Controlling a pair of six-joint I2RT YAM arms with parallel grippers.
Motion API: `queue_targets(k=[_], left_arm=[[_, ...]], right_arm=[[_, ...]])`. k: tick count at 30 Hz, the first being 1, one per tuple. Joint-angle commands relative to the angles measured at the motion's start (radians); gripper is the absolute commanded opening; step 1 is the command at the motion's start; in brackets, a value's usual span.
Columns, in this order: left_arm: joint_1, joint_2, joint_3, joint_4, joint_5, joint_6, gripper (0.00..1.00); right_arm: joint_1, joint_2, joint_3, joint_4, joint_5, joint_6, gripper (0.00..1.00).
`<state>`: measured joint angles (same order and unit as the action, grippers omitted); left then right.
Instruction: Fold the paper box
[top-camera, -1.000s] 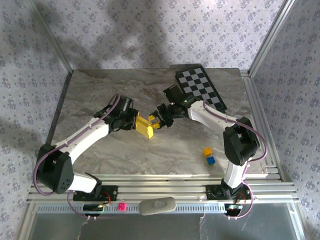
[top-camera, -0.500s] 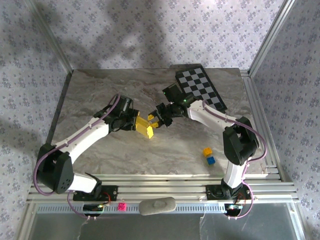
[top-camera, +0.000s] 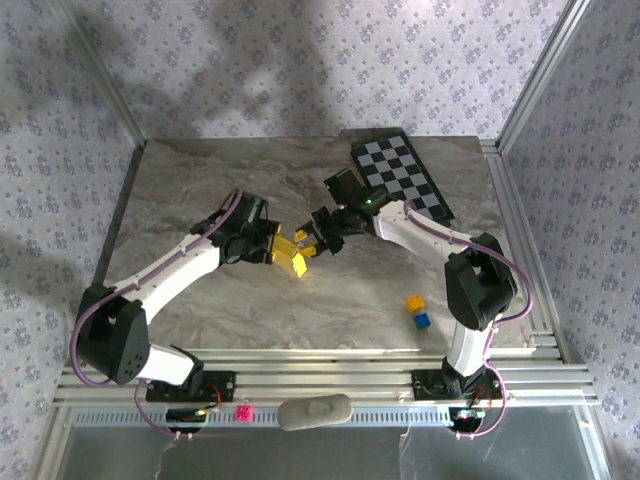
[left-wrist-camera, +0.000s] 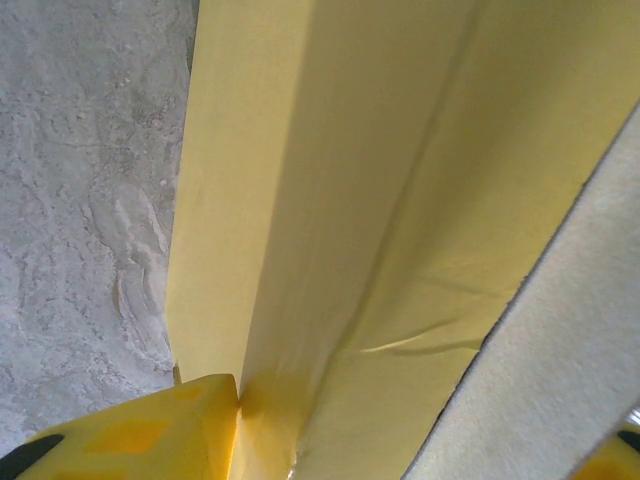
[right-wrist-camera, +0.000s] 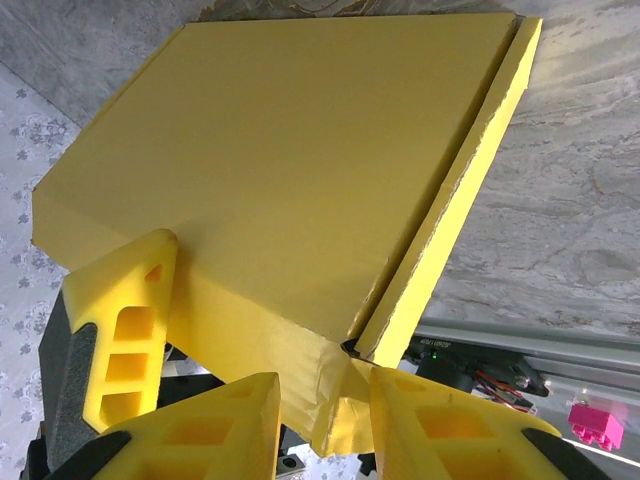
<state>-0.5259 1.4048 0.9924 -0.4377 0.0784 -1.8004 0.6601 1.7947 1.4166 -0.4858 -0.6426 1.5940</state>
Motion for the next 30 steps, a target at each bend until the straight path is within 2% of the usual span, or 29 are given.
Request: queue_targets(k=[1, 16, 30], left_arm=[[-0.003, 0.017, 0.022, -0.057, 0.033, -0.055, 0.54], [0.004, 0.025, 0.046, -0.085, 0.047, -0.032, 0.60], [0.011, 0.042, 0.058, -0.070, 0.065, -0.012, 0.62]], right_arm=[[0.008, -0.003, 0.021, -0.039, -0.015, 0.024, 0.31], [0.016, 0.009, 0.026, -0.017, -0.016, 0.061, 0.32], [0.020, 0.014, 0.011, 0.045, -0.028, 0.123, 0.30]])
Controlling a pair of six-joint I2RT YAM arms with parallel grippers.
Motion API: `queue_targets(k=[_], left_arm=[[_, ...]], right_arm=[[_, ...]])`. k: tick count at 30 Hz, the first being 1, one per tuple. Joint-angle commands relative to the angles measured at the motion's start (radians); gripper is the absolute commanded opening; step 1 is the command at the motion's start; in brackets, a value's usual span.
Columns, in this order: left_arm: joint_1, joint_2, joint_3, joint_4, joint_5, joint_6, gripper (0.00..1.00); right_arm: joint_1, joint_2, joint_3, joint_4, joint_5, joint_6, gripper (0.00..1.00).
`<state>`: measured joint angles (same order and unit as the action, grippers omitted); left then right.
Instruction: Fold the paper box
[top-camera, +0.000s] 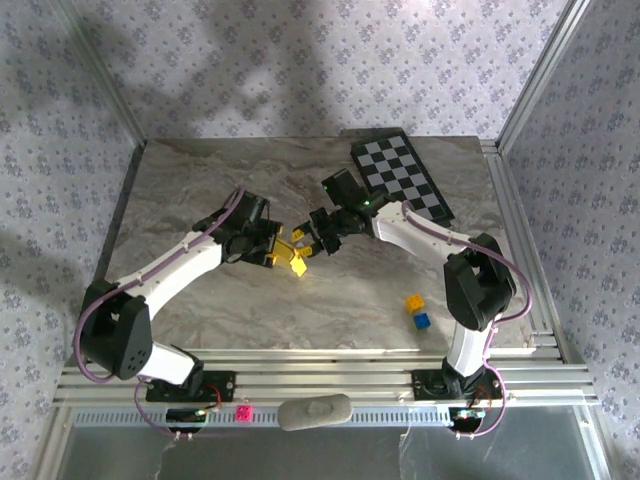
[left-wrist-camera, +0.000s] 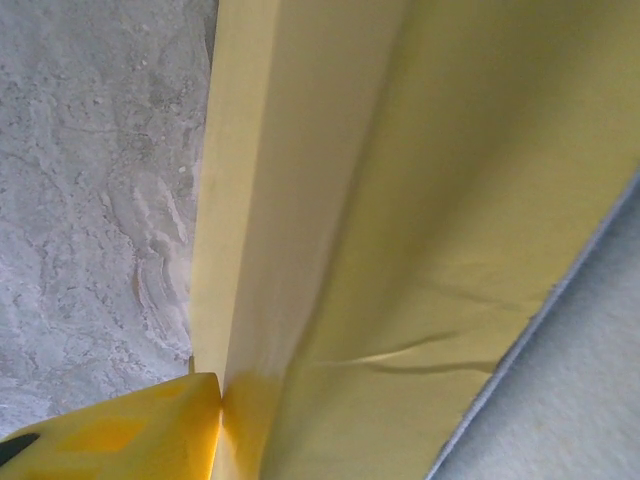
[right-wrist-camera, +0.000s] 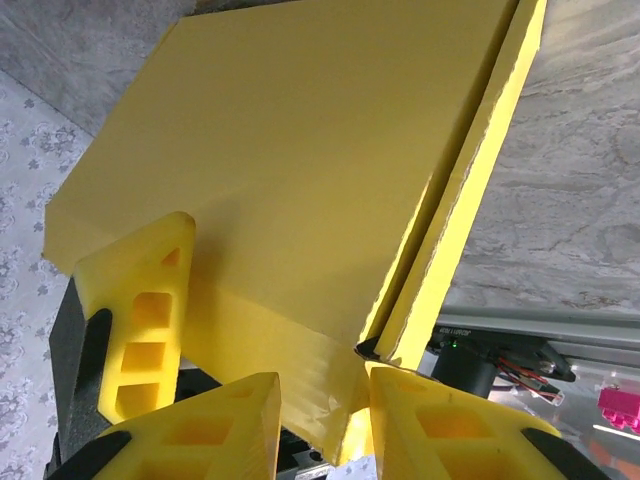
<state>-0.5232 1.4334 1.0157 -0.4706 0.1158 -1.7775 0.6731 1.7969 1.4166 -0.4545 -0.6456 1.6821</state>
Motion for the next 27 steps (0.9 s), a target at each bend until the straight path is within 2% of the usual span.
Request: queue_targets(k=[1, 27], left_arm=[[0.009, 0.015, 0.036, -0.036, 0.031, -0.033, 0.62], [0.031, 0.057, 0.079, -0.028, 0.060, 0.016, 0.56]], right_arm=[[0.008, 0.010, 0.008, 0.017, -0.026, 0.039, 0.30], [0.003, 0.021, 0.001, -0.008, -0.029, 0.021, 0.31]])
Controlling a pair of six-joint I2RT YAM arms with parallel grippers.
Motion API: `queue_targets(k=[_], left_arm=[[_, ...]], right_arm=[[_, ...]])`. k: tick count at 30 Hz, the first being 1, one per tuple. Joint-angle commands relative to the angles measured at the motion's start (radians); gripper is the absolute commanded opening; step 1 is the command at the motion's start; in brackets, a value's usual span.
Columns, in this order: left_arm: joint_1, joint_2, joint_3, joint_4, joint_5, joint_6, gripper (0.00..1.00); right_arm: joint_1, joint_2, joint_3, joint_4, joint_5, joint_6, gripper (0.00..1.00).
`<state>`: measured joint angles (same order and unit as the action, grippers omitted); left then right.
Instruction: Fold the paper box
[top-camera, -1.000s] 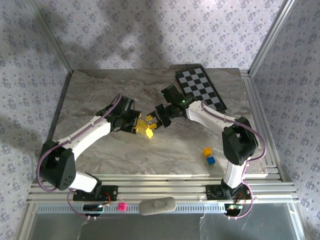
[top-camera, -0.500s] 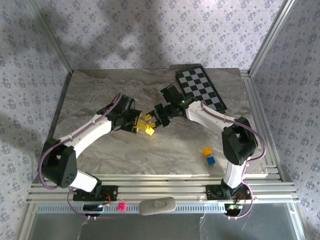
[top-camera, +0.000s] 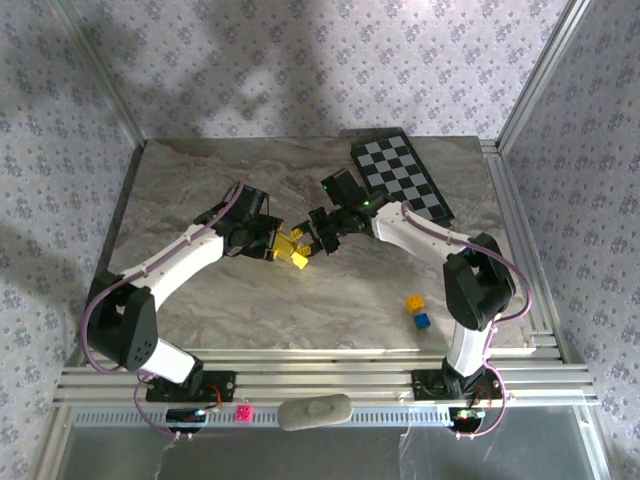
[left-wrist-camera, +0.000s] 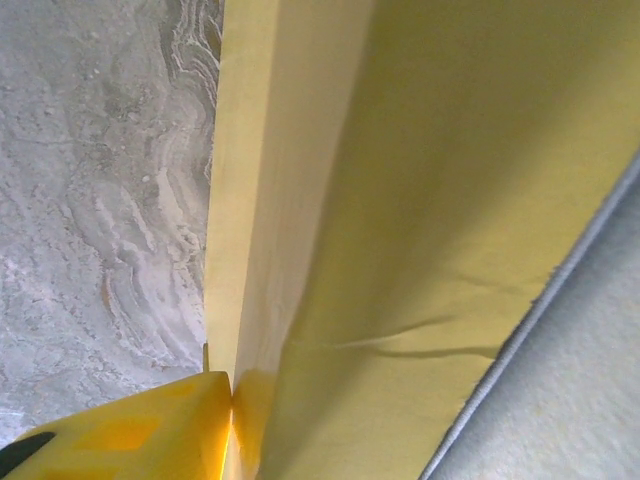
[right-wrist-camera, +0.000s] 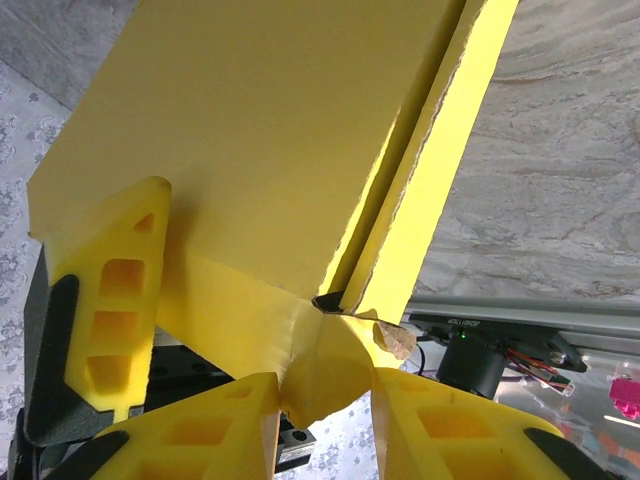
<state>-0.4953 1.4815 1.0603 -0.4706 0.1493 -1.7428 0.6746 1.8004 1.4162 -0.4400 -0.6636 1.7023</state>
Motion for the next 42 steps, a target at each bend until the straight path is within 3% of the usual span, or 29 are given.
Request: queue_targets(k=[1, 13, 25, 42], left_arm=[[0.003, 0.010, 0.035, -0.028, 0.026, -0.018, 0.56], [0.007, 0.024, 0.052, -0.030, 0.047, -0.011, 0.59], [0.019, 0.022, 0.069, -0.067, 0.058, 0.021, 0.60], [0.032, 0.029, 0.081, -0.080, 0.079, 0.038, 0.63]], right_arm=[[0.000, 0.019, 0.002, -0.020, -0.010, 0.003, 0.31], [-0.009, 0.047, 0.030, 0.000, -0.007, 0.023, 0.26], [-0.036, 0.028, 0.036, 0.011, -0.014, 0.040, 0.29], [-0.041, 0.048, 0.049, 0.057, -0.024, 0.098, 0.27]])
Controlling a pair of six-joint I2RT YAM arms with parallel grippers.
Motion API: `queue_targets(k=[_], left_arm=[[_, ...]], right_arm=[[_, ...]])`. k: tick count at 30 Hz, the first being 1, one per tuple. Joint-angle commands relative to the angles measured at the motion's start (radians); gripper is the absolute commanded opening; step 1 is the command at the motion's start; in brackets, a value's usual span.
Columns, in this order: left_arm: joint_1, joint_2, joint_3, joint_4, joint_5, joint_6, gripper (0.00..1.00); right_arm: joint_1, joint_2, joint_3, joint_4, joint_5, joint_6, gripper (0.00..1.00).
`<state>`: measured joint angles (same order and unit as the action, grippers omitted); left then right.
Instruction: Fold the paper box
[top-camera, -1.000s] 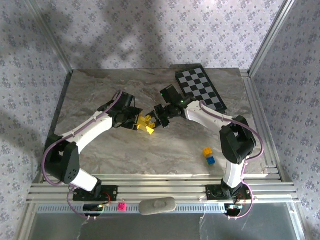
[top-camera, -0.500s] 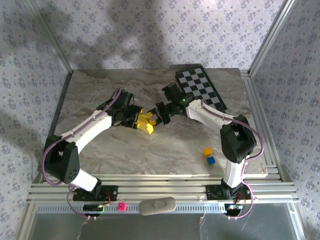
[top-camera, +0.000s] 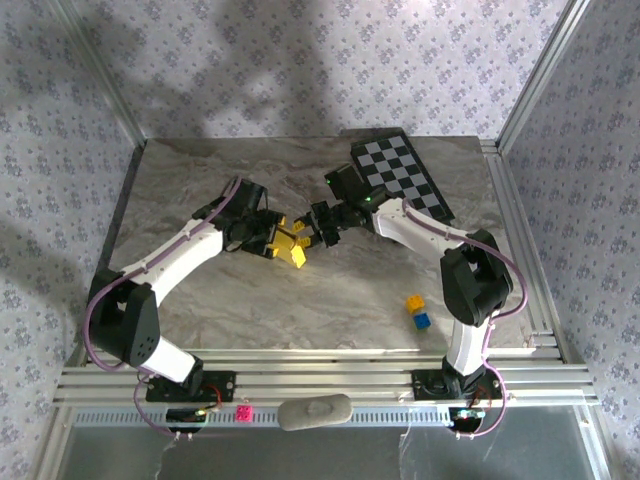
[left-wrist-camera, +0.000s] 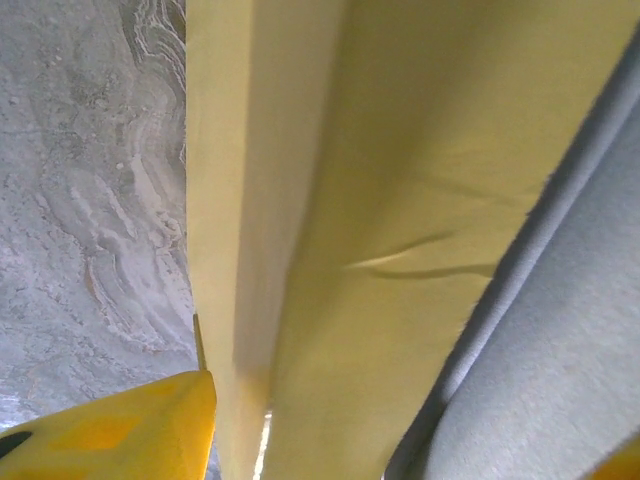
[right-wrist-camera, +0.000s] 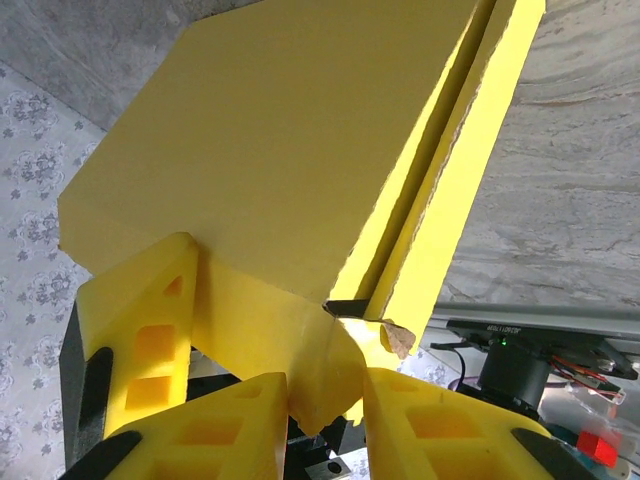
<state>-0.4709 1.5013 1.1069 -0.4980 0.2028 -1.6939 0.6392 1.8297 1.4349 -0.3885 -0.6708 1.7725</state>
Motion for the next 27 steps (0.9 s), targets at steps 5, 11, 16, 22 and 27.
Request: queue_targets(k=[5, 11, 16, 22, 27], left_arm=[[0.011, 0.011, 0.036, -0.049, 0.032, -0.009, 0.64], [0.014, 0.021, 0.032, -0.030, 0.036, -0.008, 0.61], [0.024, 0.032, 0.044, -0.031, 0.045, 0.002, 0.62], [0.032, 0.042, 0.057, -0.030, 0.058, 0.010, 0.63], [0.034, 0.049, 0.061, -0.030, 0.067, 0.011, 0.64]], right_arm=[[-0.003, 0.025, 0.030, 0.021, -0.018, 0.043, 0.26], [0.000, 0.028, 0.030, 0.038, -0.019, 0.064, 0.26], [0.003, 0.032, 0.030, 0.057, -0.022, 0.084, 0.24], [0.010, 0.034, 0.029, 0.087, -0.022, 0.119, 0.24], [0.011, 0.039, 0.033, 0.103, -0.021, 0.139, 0.23]])
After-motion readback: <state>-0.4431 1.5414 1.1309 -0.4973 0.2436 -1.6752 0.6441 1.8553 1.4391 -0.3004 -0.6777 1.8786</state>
